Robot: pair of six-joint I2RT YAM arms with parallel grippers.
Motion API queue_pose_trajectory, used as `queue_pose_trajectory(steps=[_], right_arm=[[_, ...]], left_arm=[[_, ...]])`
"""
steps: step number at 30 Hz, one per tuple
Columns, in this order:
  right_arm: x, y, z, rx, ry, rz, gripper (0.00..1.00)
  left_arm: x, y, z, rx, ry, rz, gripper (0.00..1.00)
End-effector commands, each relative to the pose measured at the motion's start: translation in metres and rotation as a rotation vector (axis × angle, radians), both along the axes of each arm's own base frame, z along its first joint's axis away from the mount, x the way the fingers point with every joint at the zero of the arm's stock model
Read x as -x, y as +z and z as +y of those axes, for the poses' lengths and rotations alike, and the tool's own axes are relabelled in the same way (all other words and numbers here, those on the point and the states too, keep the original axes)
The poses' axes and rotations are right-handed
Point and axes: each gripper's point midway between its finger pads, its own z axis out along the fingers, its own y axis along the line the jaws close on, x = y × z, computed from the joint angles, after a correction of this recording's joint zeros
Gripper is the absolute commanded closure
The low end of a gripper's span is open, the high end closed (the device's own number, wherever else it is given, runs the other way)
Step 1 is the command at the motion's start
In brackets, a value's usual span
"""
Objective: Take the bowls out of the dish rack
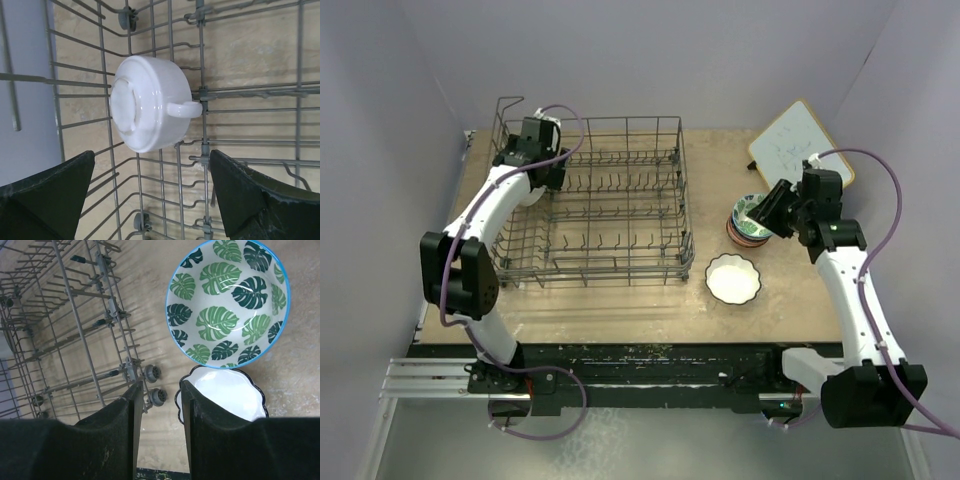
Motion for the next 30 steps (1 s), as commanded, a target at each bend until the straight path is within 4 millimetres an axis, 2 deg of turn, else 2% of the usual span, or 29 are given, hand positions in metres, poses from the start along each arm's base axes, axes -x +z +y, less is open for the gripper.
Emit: queue_pose_trajectory(steps=[1, 10, 18, 22, 26, 30], right_arm=[[-0.008, 0.005, 0.012, -0.032, 0.072, -0.048, 0.61], [-0.020, 0.004, -0.004, 0.053, 0.046, -0.051, 0.65], [-0.028, -0.009, -0.005, 0.051, 0.057, -0.024, 0.65], [-0.032, -0.009, -0.005, 0.053, 0.068, -0.023, 0.65], [-0.033, -0.013, 0.001, 0.037, 0.108, -0.013, 0.65], [-0.030, -0.020, 0.006, 0.022, 0.142, 0.008, 0.65]], left_arm=[[-0.017, -0.009, 0.011, -0.110, 0.017, -0.028, 0.00], [-0.025, -0.048, 0.022, -0.216, 0.034, 0.055, 0.03], [-0.015, -0.069, 0.031, -0.276, 0.042, 0.101, 0.10], [-0.010, -0.082, 0.033, -0.279, 0.046, 0.121, 0.14], [-0.013, -0.086, 0.033, -0.273, 0.067, 0.125, 0.23], [-0.018, -0.078, 0.033, -0.273, 0.074, 0.107, 0.28]])
